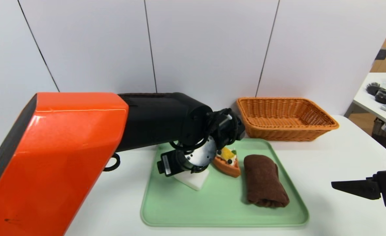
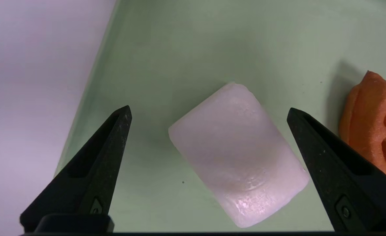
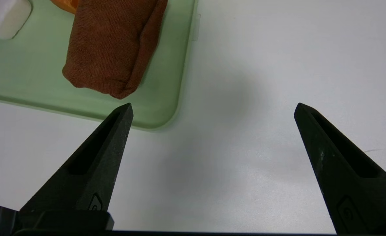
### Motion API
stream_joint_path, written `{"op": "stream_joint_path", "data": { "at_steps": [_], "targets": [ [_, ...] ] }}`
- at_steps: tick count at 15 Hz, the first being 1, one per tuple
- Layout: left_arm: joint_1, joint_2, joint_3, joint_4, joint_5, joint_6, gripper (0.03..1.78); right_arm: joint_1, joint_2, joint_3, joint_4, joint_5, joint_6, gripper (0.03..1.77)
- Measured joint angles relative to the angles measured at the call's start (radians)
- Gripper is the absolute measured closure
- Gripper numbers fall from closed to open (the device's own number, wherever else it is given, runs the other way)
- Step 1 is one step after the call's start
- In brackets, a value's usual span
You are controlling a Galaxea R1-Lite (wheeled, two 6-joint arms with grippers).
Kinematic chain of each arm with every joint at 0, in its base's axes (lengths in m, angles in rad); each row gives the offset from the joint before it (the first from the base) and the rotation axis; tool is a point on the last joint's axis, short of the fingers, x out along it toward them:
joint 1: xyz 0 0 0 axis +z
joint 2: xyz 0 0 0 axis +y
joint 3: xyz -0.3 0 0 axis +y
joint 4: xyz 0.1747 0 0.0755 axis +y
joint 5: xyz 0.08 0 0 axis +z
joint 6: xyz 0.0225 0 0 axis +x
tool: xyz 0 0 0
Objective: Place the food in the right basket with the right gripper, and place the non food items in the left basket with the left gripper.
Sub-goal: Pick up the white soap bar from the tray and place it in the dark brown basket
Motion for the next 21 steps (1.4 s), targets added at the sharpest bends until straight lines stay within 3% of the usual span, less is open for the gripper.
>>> {"op": "stream_joint_path", "data": {
  "at_steps": [14, 21],
  "targets": [
    [-0.035, 0.018, -0.013, -0.028, 0.007, -0.027, 0.12, 0.017, 0.001, 0.013, -0.003, 0.001, 0.001, 0.10],
    [-0.035, 0.022, -0.013, -0.030, 0.067, -0.112, 0.12, 0.028, 0.009, 0.015, -0.001, 0.001, -0.001, 0.10]
  ]
}}
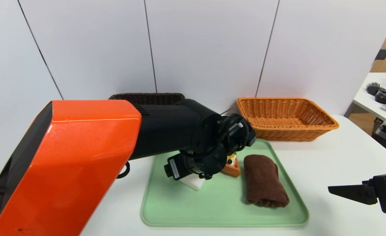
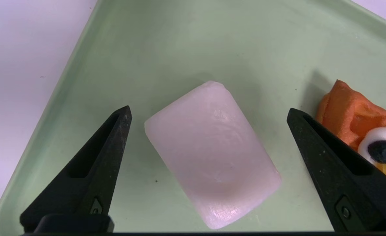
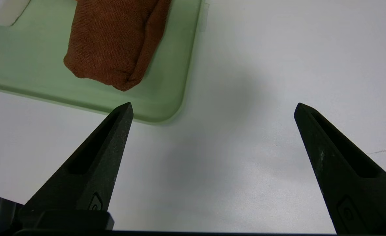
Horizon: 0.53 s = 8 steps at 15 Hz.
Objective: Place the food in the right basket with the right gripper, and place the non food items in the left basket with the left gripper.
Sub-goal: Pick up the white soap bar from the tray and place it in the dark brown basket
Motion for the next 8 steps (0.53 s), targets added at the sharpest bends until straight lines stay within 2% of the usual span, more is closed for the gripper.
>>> {"op": "stream_joint_path", "data": {
  "at_steps": [8],
  "targets": [
    [-0.026, 0.009, 0.000, 0.031, 0.003, -0.057, 0.12, 0.016, 0.014, -0.005, -0.004, 0.000, -0.001, 0.10]
  ]
}}
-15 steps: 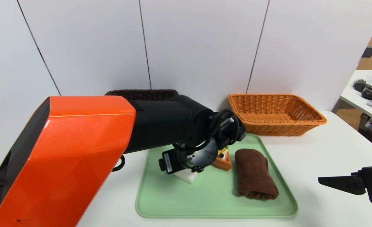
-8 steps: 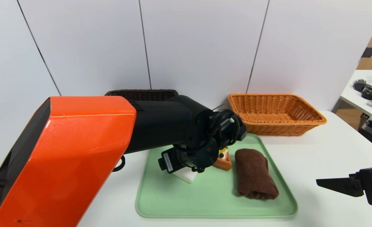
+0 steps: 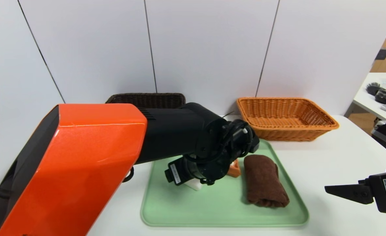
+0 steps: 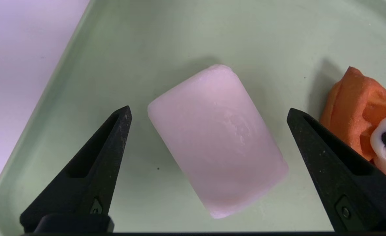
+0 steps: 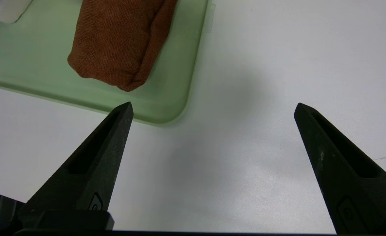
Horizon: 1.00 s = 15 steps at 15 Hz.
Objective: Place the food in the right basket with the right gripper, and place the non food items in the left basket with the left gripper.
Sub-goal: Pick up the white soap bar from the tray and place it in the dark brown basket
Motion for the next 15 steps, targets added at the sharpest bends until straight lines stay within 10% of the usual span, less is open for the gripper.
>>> {"op": "stream_joint_path", "data": {
  "at_steps": [7, 11, 15],
  "targets": [
    [-0.030, 0.020, 0.002, 0.014, 0.000, -0.025, 0.15, 0.002, 0.004, 0.002, -0.003, 0.000, 0.000, 0.10],
    [-0.030, 0.024, 0.002, 0.023, -0.001, -0.040, 0.76, 0.002, 0.012, 0.002, -0.003, 0.000, 0.000, 0.10],
    [-0.027, 0.026, 0.006, 0.022, 0.000, -0.041, 0.84, 0.002, 0.017, -0.004, -0.003, 0.000, 0.000, 0.10]
  ]
}}
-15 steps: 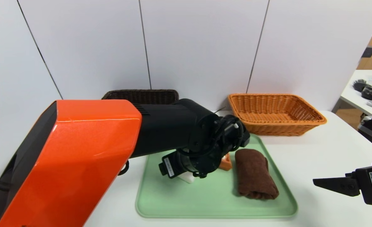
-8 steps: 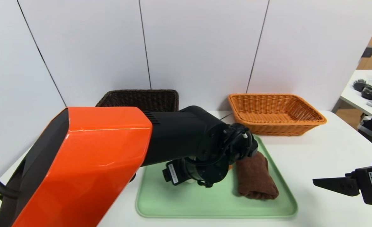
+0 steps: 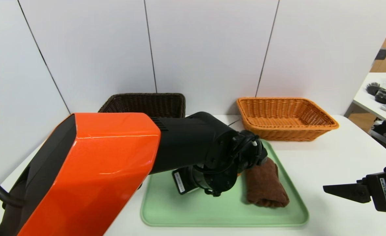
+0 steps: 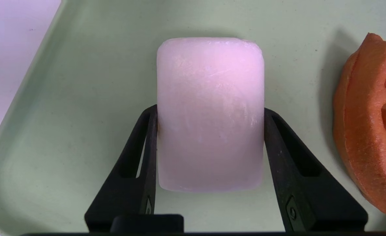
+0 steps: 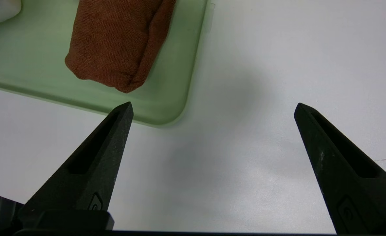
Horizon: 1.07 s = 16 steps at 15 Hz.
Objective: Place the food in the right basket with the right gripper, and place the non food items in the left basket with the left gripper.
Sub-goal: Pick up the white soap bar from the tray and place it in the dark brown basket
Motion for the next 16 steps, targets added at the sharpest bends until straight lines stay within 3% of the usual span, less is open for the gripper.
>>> {"op": "stream_joint_path", "data": {
  "at_steps": [8, 12, 16],
  "targets": [
    [0.013, -0.046, 0.001, 0.031, 0.004, 0.036, 0.85, 0.000, 0.002, 0.000, 0.000, 0.000, 0.001, 0.10],
    [0.023, -0.119, -0.001, 0.026, 0.006, 0.139, 0.85, 0.000, 0.000, 0.000, -0.002, 0.000, 0.001, 0.10],
    [0.082, -0.192, -0.003, 0.002, 0.006, 0.307, 0.85, -0.002, -0.004, 0.004, 0.000, 0.000, 0.003, 0.10]
  ]
}}
